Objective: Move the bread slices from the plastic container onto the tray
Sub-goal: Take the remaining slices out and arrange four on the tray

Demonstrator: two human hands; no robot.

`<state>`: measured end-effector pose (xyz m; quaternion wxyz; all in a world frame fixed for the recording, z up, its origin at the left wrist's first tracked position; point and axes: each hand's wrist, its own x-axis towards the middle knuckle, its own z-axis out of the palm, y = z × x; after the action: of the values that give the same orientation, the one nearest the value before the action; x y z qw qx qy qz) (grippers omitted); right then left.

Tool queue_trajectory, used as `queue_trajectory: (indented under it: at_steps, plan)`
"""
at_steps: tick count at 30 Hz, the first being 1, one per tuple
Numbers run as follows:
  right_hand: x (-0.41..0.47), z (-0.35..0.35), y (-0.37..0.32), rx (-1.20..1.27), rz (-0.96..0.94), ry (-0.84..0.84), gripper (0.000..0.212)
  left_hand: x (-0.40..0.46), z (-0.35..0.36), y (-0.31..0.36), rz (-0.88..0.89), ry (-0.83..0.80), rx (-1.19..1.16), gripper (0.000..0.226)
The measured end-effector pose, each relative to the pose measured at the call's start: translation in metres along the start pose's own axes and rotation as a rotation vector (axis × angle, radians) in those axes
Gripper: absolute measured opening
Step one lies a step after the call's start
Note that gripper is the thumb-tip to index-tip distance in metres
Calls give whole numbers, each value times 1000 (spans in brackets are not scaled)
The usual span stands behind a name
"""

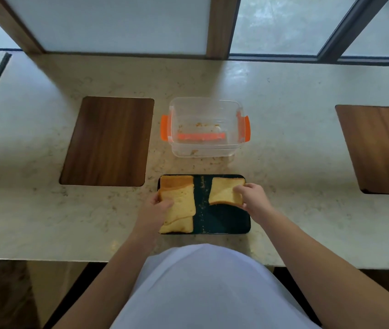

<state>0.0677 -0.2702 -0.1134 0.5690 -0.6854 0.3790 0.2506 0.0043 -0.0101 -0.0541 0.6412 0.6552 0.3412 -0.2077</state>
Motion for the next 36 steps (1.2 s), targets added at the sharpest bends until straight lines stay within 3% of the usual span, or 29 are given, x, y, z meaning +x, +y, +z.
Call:
queue_trajectory:
  at_steps: [3, 7, 12, 18, 21, 25, 32, 36]
  plan:
    - [-1, 0, -6, -447, -232, 124, 49, 3, -1, -1, 4, -13, 17, 17]
    - [-1, -4, -5, -680, -349, 153, 48, 5, 2, 0, 0, -39, 70, 18]
    - [-5, -9, -3, -978, -476, 255, 86, 8, 8, 5, -16, -63, 124, 16]
    - [-4, -1, 16, -1275, -614, 214, 96, 14, 9, 6, -51, -99, 115, 19]
    - [0, 4, 18, -1419, -716, 95, 91, 15, 9, 5, -58, -113, 107, 20]
    - [4, 4, 19, -1495, -838, -13, 82, 16, 9, 3, -67, -120, 105, 26]
    - [6, -1, 15, -1458, -854, 36, 59, 16, 8, -3, -87, -123, 78, 41]
    - [7, -4, 14, -1456, -854, 60, 54, 17, 9, -2, -102, -136, 55, 35]
